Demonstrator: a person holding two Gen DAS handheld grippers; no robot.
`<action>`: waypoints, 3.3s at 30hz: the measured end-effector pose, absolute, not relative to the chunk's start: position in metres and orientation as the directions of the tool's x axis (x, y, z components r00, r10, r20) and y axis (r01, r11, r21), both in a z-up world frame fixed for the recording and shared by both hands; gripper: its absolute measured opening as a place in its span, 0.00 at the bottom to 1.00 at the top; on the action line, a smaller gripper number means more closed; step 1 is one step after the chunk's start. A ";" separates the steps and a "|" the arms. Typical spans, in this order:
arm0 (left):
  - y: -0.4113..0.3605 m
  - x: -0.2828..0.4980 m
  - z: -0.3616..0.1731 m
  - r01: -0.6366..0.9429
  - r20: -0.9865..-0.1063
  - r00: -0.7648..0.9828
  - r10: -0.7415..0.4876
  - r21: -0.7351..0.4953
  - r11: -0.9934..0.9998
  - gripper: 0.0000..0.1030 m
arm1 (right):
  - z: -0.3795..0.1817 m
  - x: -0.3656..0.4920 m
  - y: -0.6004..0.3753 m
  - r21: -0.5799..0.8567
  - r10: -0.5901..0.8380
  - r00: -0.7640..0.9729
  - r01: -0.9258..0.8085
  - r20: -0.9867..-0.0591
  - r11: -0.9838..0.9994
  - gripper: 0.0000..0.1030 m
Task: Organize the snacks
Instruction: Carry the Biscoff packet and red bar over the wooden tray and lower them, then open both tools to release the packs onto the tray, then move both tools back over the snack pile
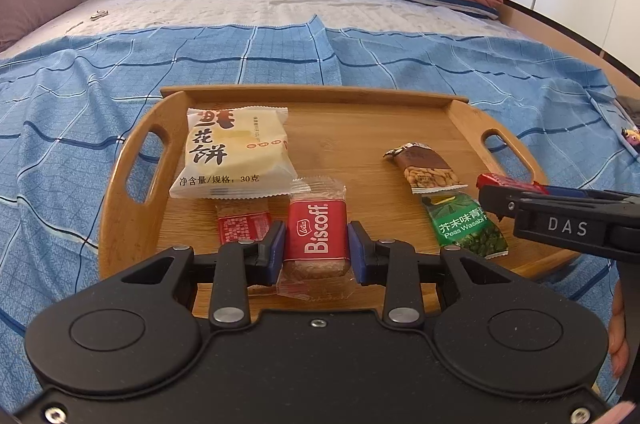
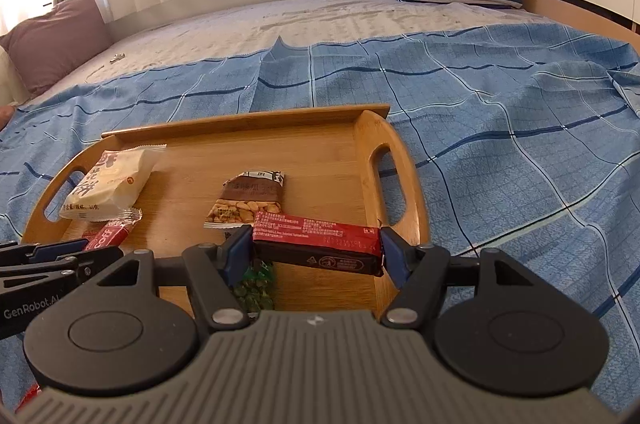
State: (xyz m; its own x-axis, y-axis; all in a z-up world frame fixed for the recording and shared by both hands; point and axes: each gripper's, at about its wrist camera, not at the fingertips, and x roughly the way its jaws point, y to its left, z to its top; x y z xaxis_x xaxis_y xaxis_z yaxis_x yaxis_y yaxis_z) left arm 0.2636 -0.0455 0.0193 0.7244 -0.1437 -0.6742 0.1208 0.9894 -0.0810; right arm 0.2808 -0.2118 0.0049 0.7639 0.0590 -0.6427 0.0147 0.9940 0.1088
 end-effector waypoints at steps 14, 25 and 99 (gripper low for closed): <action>-0.026 0.269 0.012 0.087 -0.681 0.727 -0.092 -0.041 0.995 0.31 | 0.001 0.279 -0.218 0.141 0.089 0.760 0.003 -0.644 0.990 0.68; -0.011 0.269 0.011 0.045 -0.693 0.718 -0.066 -0.048 0.998 0.32 | 0.002 0.273 -0.223 0.144 0.099 0.749 -0.005 -0.655 0.990 0.69; 0.020 0.051 0.002 0.139 -0.647 0.746 -0.159 -0.082 0.987 0.54 | -0.034 0.088 -0.188 -0.013 0.016 0.785 -0.031 -0.620 0.999 1.00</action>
State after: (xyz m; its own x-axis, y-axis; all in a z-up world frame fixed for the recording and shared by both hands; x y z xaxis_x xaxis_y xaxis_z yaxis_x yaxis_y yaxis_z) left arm 0.0506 0.0197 0.0017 0.7459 -0.1591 -0.6468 0.1390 0.9869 -0.0823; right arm 0.0879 -0.1878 -0.0340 0.7845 0.0159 -0.6199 -0.0305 0.9994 -0.0131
